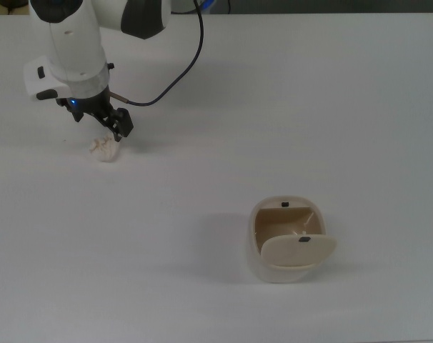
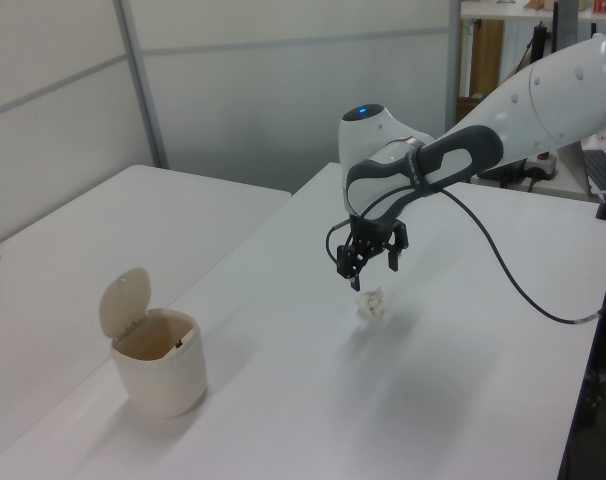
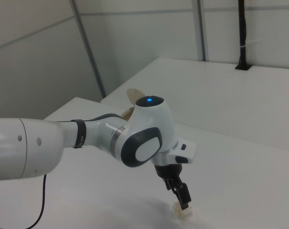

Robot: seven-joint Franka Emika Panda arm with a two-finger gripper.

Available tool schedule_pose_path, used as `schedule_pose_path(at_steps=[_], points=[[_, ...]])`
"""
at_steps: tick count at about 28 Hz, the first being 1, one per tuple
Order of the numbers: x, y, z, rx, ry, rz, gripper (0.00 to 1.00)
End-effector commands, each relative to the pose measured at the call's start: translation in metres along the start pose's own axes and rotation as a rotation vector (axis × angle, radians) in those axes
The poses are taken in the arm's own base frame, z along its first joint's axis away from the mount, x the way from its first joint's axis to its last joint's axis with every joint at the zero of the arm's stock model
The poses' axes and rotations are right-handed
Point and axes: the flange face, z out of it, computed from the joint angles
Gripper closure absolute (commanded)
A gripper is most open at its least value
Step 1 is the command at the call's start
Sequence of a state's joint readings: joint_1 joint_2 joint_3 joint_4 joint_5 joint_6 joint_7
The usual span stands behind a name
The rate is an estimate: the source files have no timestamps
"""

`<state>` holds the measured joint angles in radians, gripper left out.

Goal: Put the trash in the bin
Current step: 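Close the gripper around the crumpled paper ball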

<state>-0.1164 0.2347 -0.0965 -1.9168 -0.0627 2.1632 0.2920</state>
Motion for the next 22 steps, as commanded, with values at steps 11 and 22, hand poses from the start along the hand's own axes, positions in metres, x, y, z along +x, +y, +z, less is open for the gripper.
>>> schedule_pose_path(at_steps=[11, 22], points=[[0.0, -0.003, 0.057, -0.051, 0.037, 0.023, 0.0], [0.002, -0.016, 0.082, -0.095, 0.065, 0.036, 0.35]])
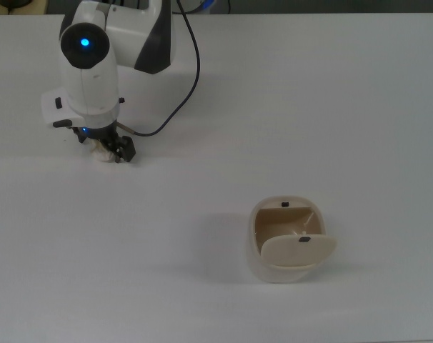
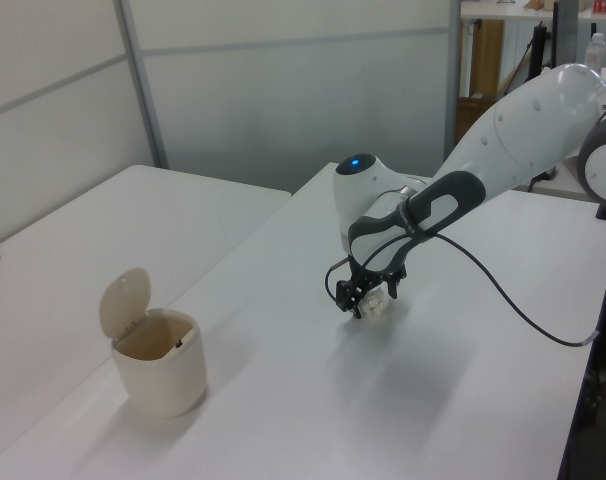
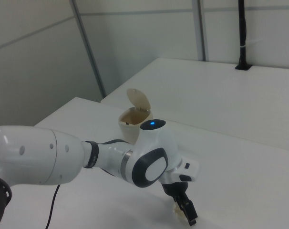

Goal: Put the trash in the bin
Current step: 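Close the gripper around the crumpled paper ball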

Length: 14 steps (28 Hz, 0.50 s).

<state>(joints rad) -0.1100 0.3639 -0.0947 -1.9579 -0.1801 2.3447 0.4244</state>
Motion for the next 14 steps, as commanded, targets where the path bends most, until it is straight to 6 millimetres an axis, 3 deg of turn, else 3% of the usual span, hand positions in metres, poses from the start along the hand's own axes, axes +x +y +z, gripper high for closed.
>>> schedule_pose_path(at_steps=[1, 7, 14], points=[[-0.001, -0.004, 0.001, -0.017, 0.023, 0.002, 0.44], [0.004, -0.008, -0.011, -0.011, 0.038, -0.003, 0.97], [0.009, -0.02, -0.032, 0.004, 0.051, -0.008, 1.0]])
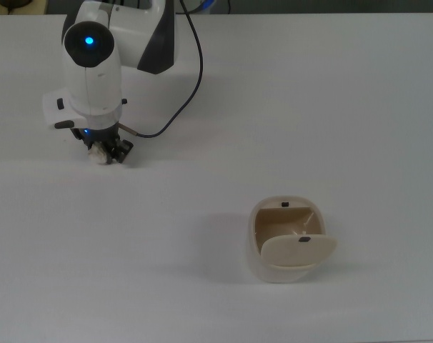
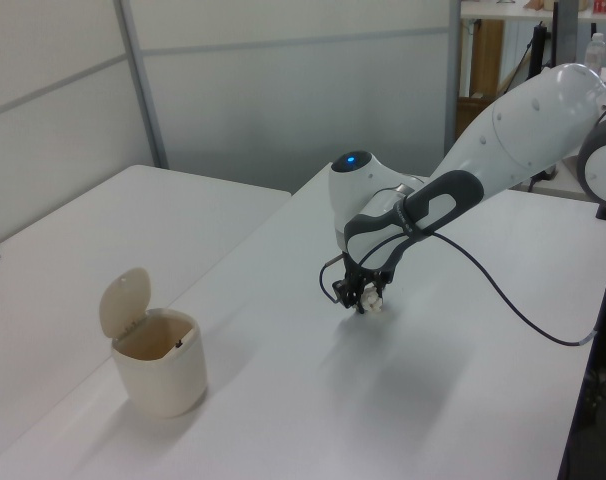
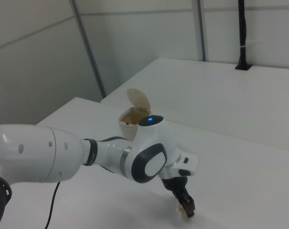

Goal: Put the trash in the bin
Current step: 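Lift the paper ball and carry it over the cream bin opening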

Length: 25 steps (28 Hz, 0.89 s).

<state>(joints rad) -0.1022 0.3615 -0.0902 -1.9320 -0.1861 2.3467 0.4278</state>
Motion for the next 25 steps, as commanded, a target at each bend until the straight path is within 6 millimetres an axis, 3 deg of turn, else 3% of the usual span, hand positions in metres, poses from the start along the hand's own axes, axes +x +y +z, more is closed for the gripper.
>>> schedule_pose_path(at_steps=[1, 7, 8, 13, 15, 19, 20, 25], points=[[0.006, -0.015, -0.025, -0.002, 0.018, -0.002, 1.0], [0.017, -0.056, -0.082, 0.055, 0.017, -0.027, 1.0], [0.018, -0.073, -0.1, 0.104, 0.034, -0.03, 1.0], [0.015, -0.115, -0.143, 0.194, 0.079, -0.056, 0.98], [0.013, -0.136, -0.168, 0.246, 0.109, -0.059, 0.98], [0.008, -0.162, -0.189, 0.293, 0.143, -0.067, 0.98], [0.006, -0.183, -0.197, 0.332, 0.178, -0.08, 0.97], [-0.01, -0.234, -0.205, 0.429, 0.287, -0.098, 0.94]])
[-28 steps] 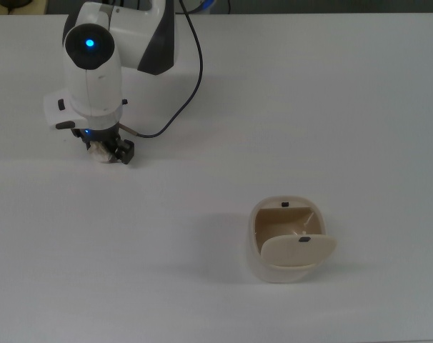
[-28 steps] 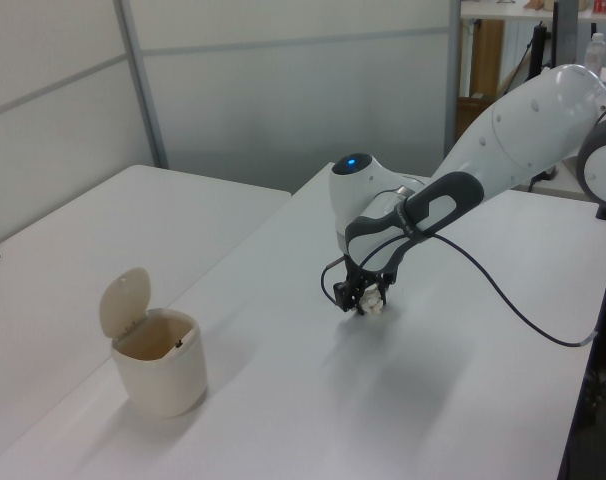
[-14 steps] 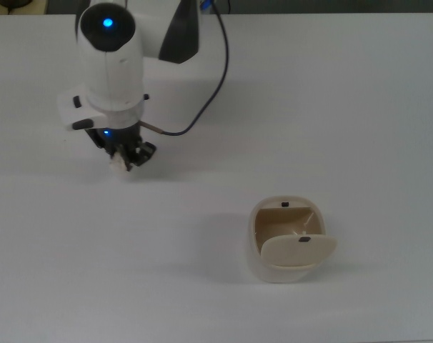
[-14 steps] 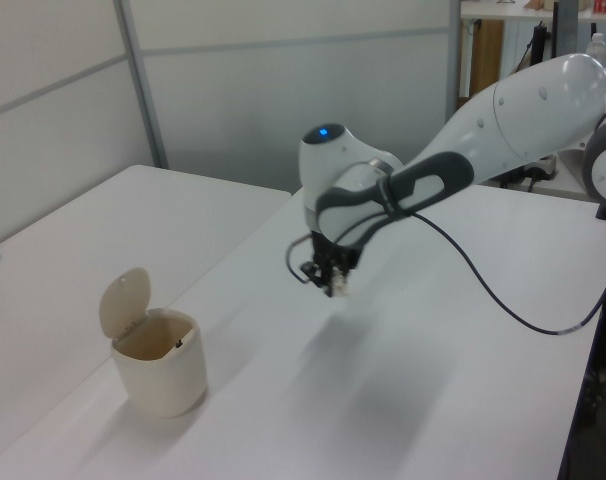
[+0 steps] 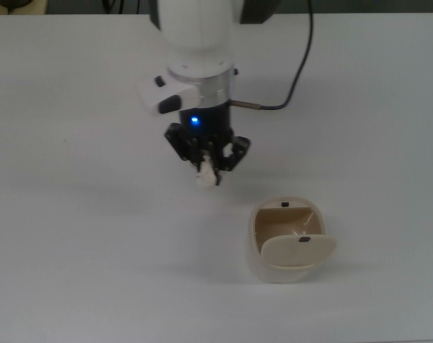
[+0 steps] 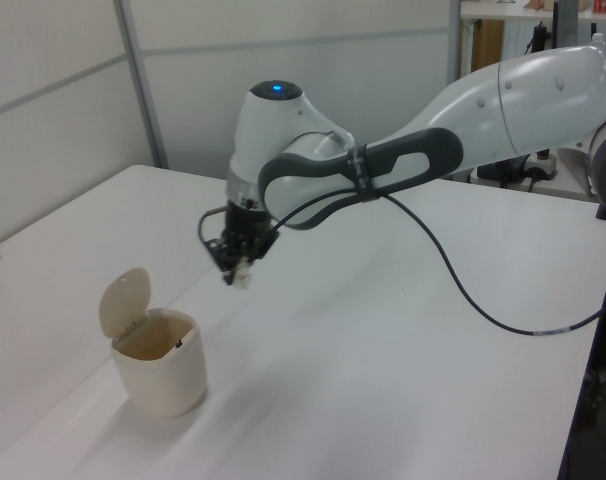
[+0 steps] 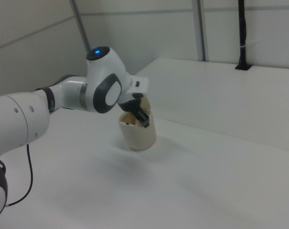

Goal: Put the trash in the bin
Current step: 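Lift the paper ball and carry it over the cream bin opening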

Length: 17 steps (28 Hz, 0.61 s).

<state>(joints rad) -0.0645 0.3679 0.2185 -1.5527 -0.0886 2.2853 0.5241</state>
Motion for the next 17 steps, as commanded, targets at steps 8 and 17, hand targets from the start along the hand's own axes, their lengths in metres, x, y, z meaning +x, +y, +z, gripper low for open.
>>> schedule_pose_path(at_steps=[8, 17], points=[[-0.025, -0.106, 0.018, 0.16, 0.174, -0.028, 0.87], [-0.016, -0.108, 0.064, 0.086, 0.23, 0.033, 0.0]])
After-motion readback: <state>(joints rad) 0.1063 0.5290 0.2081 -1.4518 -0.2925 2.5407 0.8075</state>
